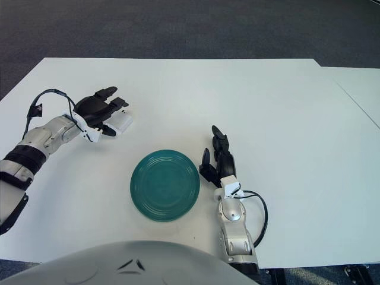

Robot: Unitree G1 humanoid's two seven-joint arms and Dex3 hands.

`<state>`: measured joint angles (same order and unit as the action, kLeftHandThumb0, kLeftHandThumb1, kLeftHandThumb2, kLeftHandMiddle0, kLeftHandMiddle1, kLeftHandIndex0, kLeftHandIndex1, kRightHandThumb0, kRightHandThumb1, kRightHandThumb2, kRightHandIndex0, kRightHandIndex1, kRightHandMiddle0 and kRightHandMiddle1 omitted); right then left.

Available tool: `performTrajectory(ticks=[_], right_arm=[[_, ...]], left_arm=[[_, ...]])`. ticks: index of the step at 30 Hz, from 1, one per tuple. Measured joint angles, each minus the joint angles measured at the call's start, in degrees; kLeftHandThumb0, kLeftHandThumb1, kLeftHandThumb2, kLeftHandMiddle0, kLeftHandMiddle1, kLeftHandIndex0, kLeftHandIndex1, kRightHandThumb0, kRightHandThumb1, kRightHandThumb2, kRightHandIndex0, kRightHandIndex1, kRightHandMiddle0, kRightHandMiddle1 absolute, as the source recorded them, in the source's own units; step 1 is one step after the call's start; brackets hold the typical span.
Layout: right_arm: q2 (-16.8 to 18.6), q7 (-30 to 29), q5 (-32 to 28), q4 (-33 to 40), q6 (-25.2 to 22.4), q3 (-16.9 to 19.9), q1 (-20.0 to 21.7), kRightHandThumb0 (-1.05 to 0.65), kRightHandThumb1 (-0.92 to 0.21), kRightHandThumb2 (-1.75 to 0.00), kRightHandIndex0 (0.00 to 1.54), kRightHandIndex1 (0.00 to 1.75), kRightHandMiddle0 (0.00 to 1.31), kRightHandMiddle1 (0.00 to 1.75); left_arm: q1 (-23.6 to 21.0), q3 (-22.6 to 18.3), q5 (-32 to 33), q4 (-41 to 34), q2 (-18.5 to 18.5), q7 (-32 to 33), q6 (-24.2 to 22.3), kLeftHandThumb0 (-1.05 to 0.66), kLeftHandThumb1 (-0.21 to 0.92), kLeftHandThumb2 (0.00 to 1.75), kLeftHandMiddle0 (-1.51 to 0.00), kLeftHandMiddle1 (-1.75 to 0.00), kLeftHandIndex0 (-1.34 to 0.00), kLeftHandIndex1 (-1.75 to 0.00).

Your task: Put the charger into the plate.

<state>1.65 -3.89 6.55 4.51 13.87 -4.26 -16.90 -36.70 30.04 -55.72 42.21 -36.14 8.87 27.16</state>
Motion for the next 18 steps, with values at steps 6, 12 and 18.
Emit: performTrajectory(ticks=[6,12,18], right_arm=[[-0.78,-0.45,0.99,-1.77,5.70,0.25,0.14,-0.78,-0.92,-0.92,0.23,0.02,0.00,0.42],[-1.09,-3.66,3.36,-4.80,10.79,0.66,0.53,-0.79,-0.92,-0.90,0.19,0.01,0.00,0.46],[-3.53,-2.02,3.97,-8.45,13.92,0.46,1.64,-0.78,-0.92,-0.88,0.16,0.01,0.00,0.39]], left_arm=[[-0.80,1.90,-1.44,0.85,-0.10,1.24,1.23,-1.03,0.92,0.13,-0.10,0.00,-0.02,-0.78],[-1.48,3.25,-2.32,0.98,-0.74,1.31,2.83,-1.01,0.92,0.12,-0.11,-0.01,-0.03,-0.78],[-2.42,4.46,-3.38,0.92,-1.58,1.00,4.57,-0.98,0.92,0.11,-0.12,-0.01,-0.05,-0.79]])
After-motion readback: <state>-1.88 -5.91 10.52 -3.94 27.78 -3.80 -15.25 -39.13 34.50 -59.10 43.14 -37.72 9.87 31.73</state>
